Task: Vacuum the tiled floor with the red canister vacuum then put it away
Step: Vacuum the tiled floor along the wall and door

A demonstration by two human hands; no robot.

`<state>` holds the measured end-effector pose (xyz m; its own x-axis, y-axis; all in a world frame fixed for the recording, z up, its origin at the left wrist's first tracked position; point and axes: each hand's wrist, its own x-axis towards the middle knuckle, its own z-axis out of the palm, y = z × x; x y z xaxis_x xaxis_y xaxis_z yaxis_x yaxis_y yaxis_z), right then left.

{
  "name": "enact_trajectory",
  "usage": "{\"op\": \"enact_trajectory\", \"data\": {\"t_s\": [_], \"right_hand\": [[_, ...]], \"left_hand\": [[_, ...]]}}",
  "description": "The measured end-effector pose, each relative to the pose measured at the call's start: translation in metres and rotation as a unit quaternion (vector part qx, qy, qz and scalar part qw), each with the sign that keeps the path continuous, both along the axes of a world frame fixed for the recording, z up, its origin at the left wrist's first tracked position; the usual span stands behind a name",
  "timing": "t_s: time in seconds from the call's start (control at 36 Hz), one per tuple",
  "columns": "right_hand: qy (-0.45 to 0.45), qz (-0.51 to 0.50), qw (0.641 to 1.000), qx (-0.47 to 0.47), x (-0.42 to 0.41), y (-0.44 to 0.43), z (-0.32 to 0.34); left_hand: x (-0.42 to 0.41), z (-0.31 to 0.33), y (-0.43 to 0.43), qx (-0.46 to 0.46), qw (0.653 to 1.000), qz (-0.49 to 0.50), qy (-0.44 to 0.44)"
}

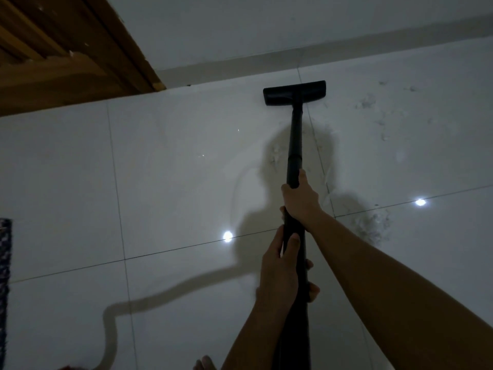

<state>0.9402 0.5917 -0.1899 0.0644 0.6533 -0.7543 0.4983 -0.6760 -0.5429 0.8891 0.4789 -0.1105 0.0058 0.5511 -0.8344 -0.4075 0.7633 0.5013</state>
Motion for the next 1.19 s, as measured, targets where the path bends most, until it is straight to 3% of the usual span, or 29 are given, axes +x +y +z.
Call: {"op": "enact_trajectory", "data": {"t_s": [0.36,0.86,1.19], "right_hand": [[-0.031,-0.031,0.999,-0.007,0.012,-0.014,0.005],[0.000,-0.037,0.999,-0.031,-0.022,-0.087,0.009],[0.001,-0.031,0.998,-0.047,-0.038,-0.151,0.026]], "left_hand": [[0.005,0.002,-0.011,0.002,0.999,-0.038,-0.025],[-0.024,0.010,-0.083,-0.008,1.000,-0.003,-0.030],[-0.041,0.026,-0.146,0.024,0.999,-0.047,0.012]]}}
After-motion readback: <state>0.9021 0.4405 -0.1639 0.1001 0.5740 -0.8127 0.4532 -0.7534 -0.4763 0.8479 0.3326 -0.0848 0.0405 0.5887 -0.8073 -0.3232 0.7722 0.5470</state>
